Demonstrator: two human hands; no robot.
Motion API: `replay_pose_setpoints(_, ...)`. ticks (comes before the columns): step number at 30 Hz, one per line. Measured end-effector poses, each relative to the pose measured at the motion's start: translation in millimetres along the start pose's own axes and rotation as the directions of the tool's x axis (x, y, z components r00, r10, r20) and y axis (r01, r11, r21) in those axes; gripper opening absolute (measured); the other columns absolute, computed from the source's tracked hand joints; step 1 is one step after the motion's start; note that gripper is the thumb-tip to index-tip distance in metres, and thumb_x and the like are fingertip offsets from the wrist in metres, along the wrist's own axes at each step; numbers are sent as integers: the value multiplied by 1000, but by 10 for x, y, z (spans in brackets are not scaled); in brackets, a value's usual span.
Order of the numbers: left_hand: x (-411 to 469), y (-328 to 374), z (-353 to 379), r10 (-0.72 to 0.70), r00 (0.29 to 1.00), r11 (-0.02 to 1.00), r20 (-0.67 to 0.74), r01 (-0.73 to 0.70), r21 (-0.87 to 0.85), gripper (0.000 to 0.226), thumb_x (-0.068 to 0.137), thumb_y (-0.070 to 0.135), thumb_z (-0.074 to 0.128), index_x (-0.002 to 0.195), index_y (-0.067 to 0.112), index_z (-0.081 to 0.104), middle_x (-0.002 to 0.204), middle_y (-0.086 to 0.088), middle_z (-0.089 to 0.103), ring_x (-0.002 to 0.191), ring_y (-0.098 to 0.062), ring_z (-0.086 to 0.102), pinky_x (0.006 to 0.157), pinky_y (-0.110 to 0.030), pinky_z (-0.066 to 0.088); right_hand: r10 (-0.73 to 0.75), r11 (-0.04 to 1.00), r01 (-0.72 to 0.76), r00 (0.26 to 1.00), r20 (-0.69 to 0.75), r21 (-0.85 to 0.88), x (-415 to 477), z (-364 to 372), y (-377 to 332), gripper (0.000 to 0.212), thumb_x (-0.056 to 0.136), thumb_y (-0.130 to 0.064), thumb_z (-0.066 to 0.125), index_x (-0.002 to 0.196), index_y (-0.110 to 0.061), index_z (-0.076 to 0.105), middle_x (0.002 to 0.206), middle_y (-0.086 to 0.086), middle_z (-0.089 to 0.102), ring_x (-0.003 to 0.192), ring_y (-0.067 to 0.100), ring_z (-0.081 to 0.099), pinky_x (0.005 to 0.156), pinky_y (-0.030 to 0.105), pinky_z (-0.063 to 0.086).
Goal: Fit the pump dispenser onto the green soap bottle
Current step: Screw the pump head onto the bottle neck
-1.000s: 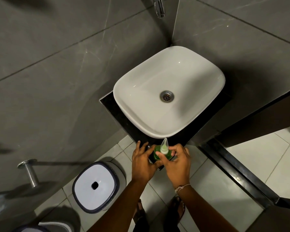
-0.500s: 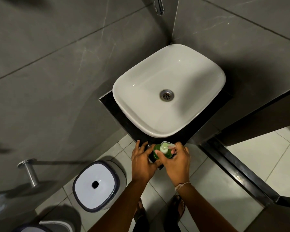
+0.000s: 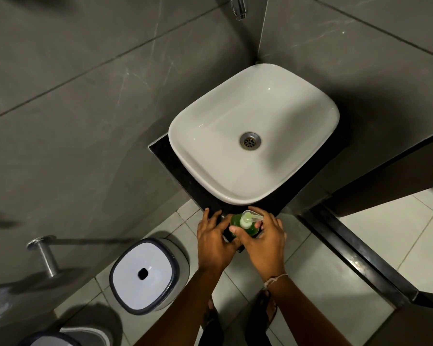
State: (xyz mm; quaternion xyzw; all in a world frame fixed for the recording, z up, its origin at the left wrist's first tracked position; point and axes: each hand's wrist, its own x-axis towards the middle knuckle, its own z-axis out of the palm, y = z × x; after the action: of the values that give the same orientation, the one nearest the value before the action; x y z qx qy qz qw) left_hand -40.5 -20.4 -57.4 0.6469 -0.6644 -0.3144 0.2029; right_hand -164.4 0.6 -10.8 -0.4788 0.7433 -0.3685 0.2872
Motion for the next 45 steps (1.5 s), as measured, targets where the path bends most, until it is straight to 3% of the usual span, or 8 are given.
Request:
replay_pose_setpoints(7,-24,-2,26,5,1000,1000,-10,-5,-13,58,72,46,69,127,37,54,145,-1,48,147,-23,14,116,-50,23,58,998,-57,995,-84,10,-3,17,13,42,57,-56,77,73,-24,55,71,-9,55,79,18,51,78,49,47)
replay_pose_setpoints(13,-8,3,20,-9,1000,1000,-14,9,-20,58,72,51,66,127,35,56,145,-2,48,147,-24,14,116,-49,21,-10,999,10,1000,6,-39,4,-32,45,48,68,-50,78,113,-40,65,89,-12,57,94,11,48,85,34,32)
replay_pose_setpoints(16,-11,-4,30,2,1000,1000,-3,-2,-19,63,70,56,70,127,34,55,145,-2,48,147,-25,15,116,-51,21,-24,1000,24,998,-49,-14,-22,-74,45,35,66,-28,84,94,-42,67,81,-11,59,88,18,51,84,50,45)
replay_pose_setpoints(19,-17,-4,37,-2,1000,1000,-17,2,-7,59,72,50,66,128,34,55,144,-3,49,147,-24,15,116,-51,22,74,996,-78,994,-81,-52,-2,3,-56,39,59,-36,86,79,-32,53,73,-12,55,86,17,51,87,44,40)
replay_pose_setpoints(25,-10,-7,35,-4,999,1000,-35,4,-14,60,70,56,60,125,34,57,143,-3,51,146,-25,17,116,-51,22,-25,997,25,1000,0,-74,-13,-45,46,49,68,-59,70,114,-43,64,90,-15,58,96,11,48,85,35,30)
replay_pose_setpoints(31,-15,-15,47,-2,999,1000,-34,2,0,58,73,49,63,128,35,54,144,-4,50,146,-25,17,115,-53,24,73,990,-80,996,-60,-119,34,30,-56,43,59,-54,80,83,-32,54,78,-10,57,89,17,51,81,36,32)
replay_pose_setpoints(36,-13,-18,36,-1,1000,1000,-17,1,-8,63,70,57,63,129,35,53,144,-3,49,147,-24,15,116,-52,21,-30,994,39,996,85,-105,14,-127,31,47,72,-47,76,118,-44,64,95,-12,59,101,14,48,85,33,26)
replay_pose_setpoints(45,-15,-1,44,-8,1000,1000,-22,8,1,62,70,53,63,129,34,54,146,-2,47,147,-22,12,116,-52,20,34,994,-40,997,-63,-101,5,-81,-38,35,61,-49,83,80,-30,60,73,-14,53,84,16,51,80,38,35)
